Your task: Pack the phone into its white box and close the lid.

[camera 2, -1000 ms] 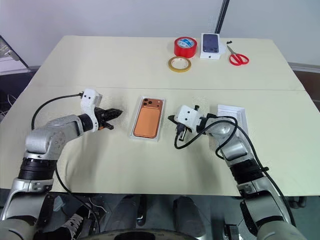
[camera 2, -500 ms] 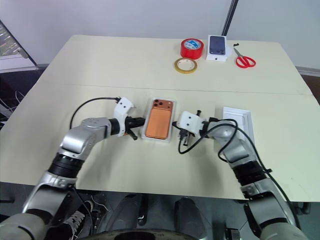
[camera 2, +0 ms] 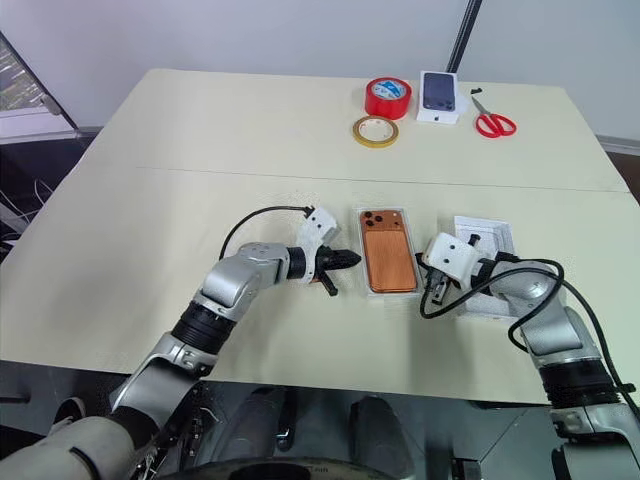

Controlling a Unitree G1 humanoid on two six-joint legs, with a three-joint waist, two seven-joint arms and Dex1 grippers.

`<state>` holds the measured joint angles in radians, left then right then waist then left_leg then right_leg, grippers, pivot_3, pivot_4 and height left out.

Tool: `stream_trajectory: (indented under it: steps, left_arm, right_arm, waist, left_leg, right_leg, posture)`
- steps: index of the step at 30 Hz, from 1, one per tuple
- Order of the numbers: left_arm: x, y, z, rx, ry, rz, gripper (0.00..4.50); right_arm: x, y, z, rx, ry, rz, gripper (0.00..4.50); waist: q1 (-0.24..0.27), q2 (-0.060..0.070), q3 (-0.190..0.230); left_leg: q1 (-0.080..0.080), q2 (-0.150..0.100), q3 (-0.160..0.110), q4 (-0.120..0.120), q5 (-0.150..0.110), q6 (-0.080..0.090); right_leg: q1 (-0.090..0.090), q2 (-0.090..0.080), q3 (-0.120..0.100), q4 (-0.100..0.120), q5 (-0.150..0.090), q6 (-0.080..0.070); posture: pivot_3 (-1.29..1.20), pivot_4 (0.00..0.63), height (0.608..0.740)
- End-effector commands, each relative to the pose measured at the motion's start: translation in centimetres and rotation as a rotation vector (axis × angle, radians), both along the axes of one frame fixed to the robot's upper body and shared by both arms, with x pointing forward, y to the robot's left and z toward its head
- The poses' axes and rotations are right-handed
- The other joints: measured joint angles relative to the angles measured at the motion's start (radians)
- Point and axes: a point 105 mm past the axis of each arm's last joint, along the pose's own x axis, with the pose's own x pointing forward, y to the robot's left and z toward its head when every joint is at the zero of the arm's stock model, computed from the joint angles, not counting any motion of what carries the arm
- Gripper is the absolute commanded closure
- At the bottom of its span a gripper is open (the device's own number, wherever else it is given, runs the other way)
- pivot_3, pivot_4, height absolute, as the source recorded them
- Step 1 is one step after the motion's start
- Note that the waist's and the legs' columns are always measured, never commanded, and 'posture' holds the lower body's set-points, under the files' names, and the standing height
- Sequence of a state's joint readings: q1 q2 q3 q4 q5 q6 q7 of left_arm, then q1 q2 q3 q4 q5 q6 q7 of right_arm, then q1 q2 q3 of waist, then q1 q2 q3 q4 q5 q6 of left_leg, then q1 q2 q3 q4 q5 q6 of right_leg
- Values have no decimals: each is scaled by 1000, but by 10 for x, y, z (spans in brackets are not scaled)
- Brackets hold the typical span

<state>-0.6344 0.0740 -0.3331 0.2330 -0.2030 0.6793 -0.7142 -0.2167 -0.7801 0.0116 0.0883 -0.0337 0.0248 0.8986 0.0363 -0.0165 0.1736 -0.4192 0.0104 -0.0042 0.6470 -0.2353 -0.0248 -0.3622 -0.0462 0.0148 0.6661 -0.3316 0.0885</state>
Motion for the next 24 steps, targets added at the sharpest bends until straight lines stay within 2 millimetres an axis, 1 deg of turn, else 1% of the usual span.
stream_trajectory:
  steps: [1, 2, 4, 5, 6, 8, 10, 12, 13, 15, 19, 21, 23, 24]
  left_arm:
    - [-7, -25, 21, -43, -93, -96, 4389]
    - [-3, -21, 21, -39, -95, -84, 4389]
    - [-1, -15, 20, -31, -88, -88, 4389]
    - [1, -11, 20, -27, -93, -81, 4389]
    - [6, -6, 20, -25, -96, -55, 4389]
    - [14, 3, 22, -25, -97, -25, 4389]
    - [13, 10, 21, -25, -77, -46, 4389]
    - [9, 17, 16, 12, -76, -84, 4389]
    - [15, 28, 13, 41, -97, -55, 4389]
    - [23, 46, 14, 39, -91, -19, 4389]
    - [34, 72, 20, 20, -110, 75, 4389]
    - [38, 79, 30, -18, -140, 110, 4389]
    - [36, 81, 45, -71, -212, 106, 4389]
    - [36, 83, 49, -97, -214, 115, 4389]
  right_arm:
    - [-6, 14, 8, 4, -23, 77, 4500]
    - [-8, 12, 7, -14, -24, 86, 4500]
    - [-7, 7, 5, -35, -27, 71, 4500]
    - [-11, 6, 3, -26, 8, 78, 4500]
    - [-13, 5, 2, -25, 25, 84, 4500]
    - [-13, 4, 3, -38, 4, 88, 4500]
    - [-10, 2, 3, -55, -16, 76, 4500]
    - [-10, 1, 2, -58, -12, 75, 4500]
    - [-9, 0, 3, -71, -21, 76, 4500]
    - [-8, -2, 4, -73, -17, 66, 4500]
    - [-7, -10, 8, -108, -38, 58, 4500]
    - [-1, -18, 14, -113, -75, 18, 4500]
    - [7, -26, 21, -104, -120, -37, 4500]
    - [10, -29, 23, -101, -140, -57, 4500]
  waist:
    - [0, 0, 0]
    - [0, 0, 0]
    - [0, 0, 0]
    - [-1, 0, 0]
    - [-2, 0, 0]
    - [-2, 0, 0]
    - [-6, 0, 0]
    - [-15, 0, 0]
    - [-23, 0, 0]
    - [-25, 0, 0]
    - [-26, 1, 0]
    - [-24, 1, 0]
    - [-23, 1, 0]
    - [-23, 1, 0]
  left_leg:
    - [0, 0, 0, 0, 0, 0]
    - [0, 0, 0, 0, 0, 0]
    - [0, 0, 0, 0, 0, 0]
    - [0, 0, 0, 0, 0, 0]
    - [0, 0, 0, 0, 0, 0]
    - [0, 0, 0, 0, 0, 0]
    - [0, 1, 0, 0, 0, 0]
    - [0, 1, 0, 0, 0, 0]
    - [0, 1, 0, 0, 0, 0]
    - [0, 1, 0, 0, 0, 0]
    - [1, 2, 0, 0, 0, 0]
    - [1, 2, 0, 0, 0, 0]
    - [0, 1, 0, 0, 0, 0]
    - [0, 1, 0, 0, 0, 0]
  right_leg:
    - [0, 0, 0, 0, 0, 0]
    - [0, 0, 0, 0, 0, 0]
    - [0, 0, 0, 0, 0, 0]
    - [0, 0, 0, 0, 0, 0]
    - [0, 1, 0, 0, 0, 0]
    - [0, 1, 0, 0, 0, 0]
    - [0, 1, 0, 0, 0, 0]
    - [0, 1, 0, 0, 0, 0]
    - [0, 1, 0, 0, 0, 0]
    - [0, 1, 0, 0, 0, 0]
    - [0, 1, 0, 1, 0, 0]
    - [0, 1, 0, 1, 0, 0]
    - [0, 0, 0, 0, 0, 0]
    - [0, 0, 0, 1, 0, 0]
  posture:
    - [0, 150, 740]
    - [0, 150, 740]
    - [0, 150, 740]
    - [0, 150, 740]
    - [0, 150, 740]
    - [0, 150, 740]
    - [0, 150, 740]
    - [0, 150, 740]
    - [0, 150, 740]
    - [0, 150, 740]
    - [0, 150, 740]
    - [0, 150, 740]
    - [0, 150, 740]
    - [0, 150, 740]
